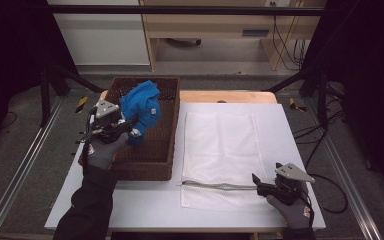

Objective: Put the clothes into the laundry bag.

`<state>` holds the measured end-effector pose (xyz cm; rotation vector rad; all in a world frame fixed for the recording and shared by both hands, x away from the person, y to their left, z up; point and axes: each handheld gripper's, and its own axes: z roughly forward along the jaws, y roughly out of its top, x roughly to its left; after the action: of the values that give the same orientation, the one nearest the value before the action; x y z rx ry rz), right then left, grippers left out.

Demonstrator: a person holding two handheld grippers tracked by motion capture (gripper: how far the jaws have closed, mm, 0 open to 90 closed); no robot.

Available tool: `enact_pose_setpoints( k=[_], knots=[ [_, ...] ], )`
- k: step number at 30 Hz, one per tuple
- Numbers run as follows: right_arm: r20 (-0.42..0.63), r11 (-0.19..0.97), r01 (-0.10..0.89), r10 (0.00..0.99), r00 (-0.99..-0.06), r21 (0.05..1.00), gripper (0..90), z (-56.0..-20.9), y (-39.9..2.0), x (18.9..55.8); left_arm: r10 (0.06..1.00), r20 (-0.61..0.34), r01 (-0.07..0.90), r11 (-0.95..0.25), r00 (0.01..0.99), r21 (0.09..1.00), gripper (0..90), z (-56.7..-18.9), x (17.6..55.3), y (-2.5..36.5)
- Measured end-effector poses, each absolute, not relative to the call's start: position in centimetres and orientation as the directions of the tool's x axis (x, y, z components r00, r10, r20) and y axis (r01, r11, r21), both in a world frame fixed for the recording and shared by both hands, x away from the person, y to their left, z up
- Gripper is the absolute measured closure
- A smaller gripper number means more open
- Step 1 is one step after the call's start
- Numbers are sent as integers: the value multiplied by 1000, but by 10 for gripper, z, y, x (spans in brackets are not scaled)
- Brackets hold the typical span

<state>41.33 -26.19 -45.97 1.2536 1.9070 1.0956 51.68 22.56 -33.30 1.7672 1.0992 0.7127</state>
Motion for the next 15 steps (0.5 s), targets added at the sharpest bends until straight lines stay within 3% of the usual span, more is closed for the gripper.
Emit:
enact_pose_setpoints(
  k=[15],
  knots=[
    [-39,211,429,926,-376,878,87,-459,-262,413,889,22,292,-174,457,940,645,-293,497,219]
  ],
)
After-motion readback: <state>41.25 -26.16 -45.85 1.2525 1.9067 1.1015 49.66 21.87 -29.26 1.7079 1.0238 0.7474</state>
